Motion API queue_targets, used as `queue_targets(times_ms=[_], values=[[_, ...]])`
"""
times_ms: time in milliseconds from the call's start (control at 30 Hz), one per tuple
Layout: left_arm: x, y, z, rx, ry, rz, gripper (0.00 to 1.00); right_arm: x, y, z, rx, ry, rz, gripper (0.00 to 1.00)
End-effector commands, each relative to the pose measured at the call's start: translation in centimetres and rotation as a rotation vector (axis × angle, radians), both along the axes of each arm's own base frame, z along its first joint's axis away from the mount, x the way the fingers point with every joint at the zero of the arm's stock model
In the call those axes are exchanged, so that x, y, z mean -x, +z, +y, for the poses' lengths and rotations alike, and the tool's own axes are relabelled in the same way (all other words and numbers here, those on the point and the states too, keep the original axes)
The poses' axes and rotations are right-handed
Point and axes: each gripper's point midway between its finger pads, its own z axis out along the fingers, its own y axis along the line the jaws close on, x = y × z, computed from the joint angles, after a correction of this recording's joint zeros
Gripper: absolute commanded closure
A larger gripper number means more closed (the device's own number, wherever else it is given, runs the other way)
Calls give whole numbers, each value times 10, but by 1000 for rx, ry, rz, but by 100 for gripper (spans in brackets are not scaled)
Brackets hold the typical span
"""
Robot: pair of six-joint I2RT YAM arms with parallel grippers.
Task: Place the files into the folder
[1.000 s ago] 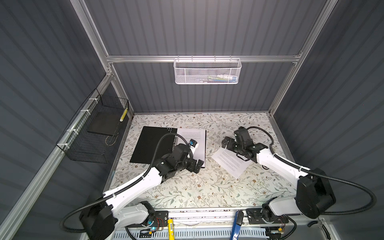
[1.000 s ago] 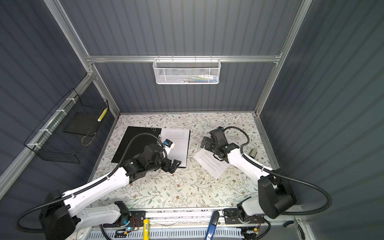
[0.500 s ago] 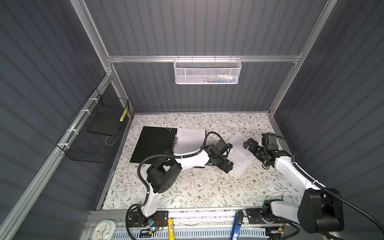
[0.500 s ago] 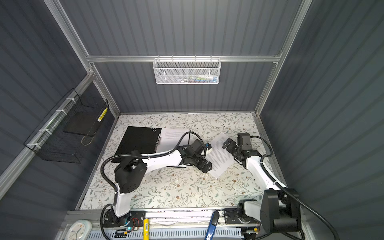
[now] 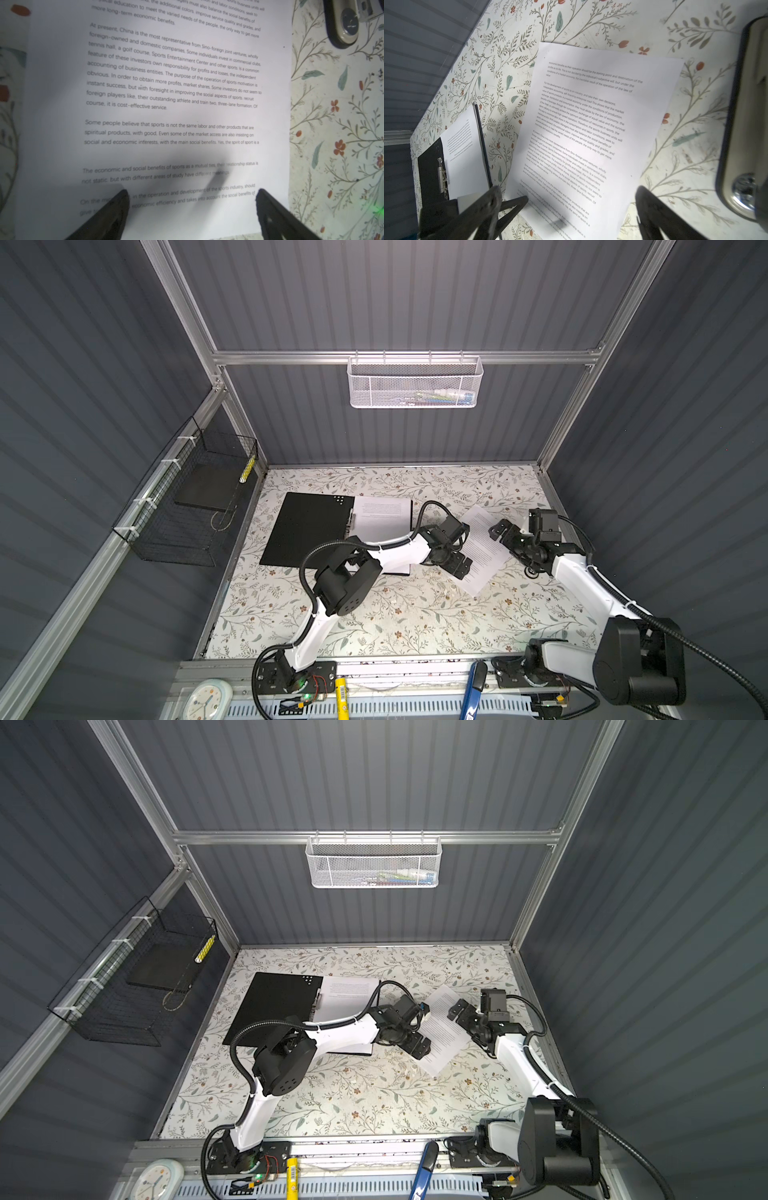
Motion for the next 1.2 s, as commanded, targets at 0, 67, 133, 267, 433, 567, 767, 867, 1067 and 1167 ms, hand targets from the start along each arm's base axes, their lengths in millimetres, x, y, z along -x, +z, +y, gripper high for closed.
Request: queue_targets(times_ms=[0, 67, 133, 267, 433, 567, 767, 867, 1067, 1167], values=[[0, -20, 9, -67, 0, 10, 4, -1, -7, 1, -5, 18, 27, 1], [1, -26, 14, -84, 4, 16, 4, -3, -8, 2, -10, 18, 35, 1], [1, -30, 21, -104, 22, 18, 4, -6, -9, 2, -13, 18, 41, 1], [7, -41, 46, -171, 81, 42, 4, -13, -9, 2, -19, 8, 54, 1], [15, -47, 77, -196, 164, 82, 4, -24, -17, -3, -5, -9, 125, 1], [30, -57, 100, -222, 191, 111, 4, -32, -28, -2, -6, 2, 170, 1], [35, -54, 107, -211, 200, 113, 4, -41, -44, -2, -16, -18, 224, 1], [35, -52, 106, -211, 187, 111, 4, -44, -53, -6, -7, -42, 269, 1], [33, -50, 103, -202, 168, 107, 4, -55, -64, -7, -17, -64, 333, 1], [33, -49, 103, -198, 163, 110, 4, -64, -65, -8, -8, -61, 343, 1]])
